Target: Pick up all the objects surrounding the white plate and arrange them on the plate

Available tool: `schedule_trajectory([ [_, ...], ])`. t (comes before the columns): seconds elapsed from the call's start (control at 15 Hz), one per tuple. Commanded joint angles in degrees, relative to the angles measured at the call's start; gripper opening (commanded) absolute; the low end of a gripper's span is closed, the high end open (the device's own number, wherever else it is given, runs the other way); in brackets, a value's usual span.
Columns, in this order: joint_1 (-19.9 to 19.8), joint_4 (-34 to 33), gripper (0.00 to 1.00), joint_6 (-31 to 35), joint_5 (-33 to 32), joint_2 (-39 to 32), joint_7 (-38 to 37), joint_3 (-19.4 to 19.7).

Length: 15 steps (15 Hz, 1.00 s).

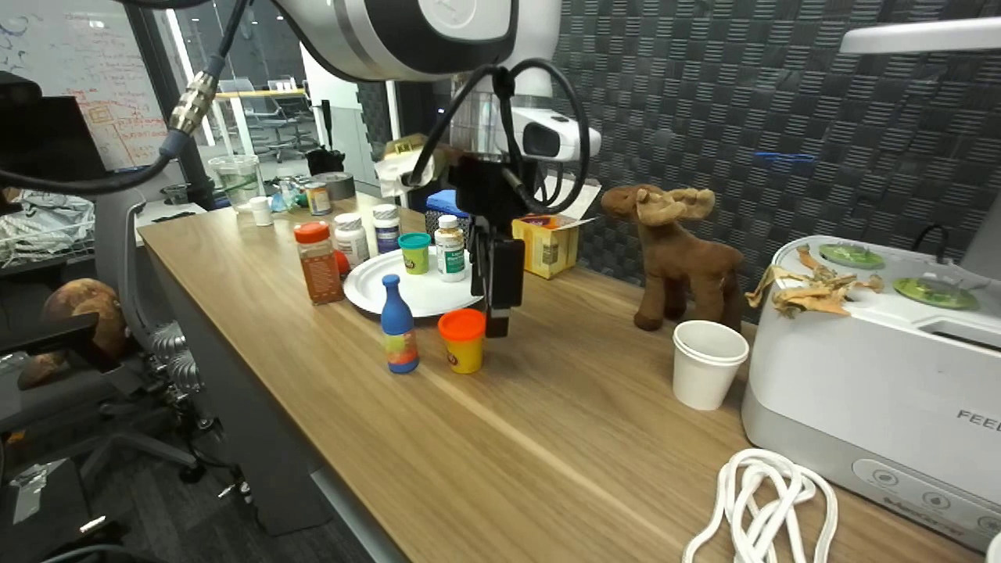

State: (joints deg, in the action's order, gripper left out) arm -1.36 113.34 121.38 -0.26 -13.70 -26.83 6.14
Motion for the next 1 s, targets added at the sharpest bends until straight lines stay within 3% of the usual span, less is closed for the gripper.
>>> schedule_trajectory([
  [0.0,0.2,3.1,1.0,0.4,1.5,2.3,-2.0,-0.2],
  [0.53,0.6,5.1,1.0,0.1,2.0,3.5,-3.0,-0.7],
  [0.6,0.6,5.2,0.75,0.2,2.0,3.6,-3.2,-0.8],
  [0.73,0.7,5.5,0.68,0.1,2.0,4.0,-3.5,-0.8],
  [0.93,0.7,5.8,0.42,0.0,2.1,4.5,-3.8,-0.9],
])
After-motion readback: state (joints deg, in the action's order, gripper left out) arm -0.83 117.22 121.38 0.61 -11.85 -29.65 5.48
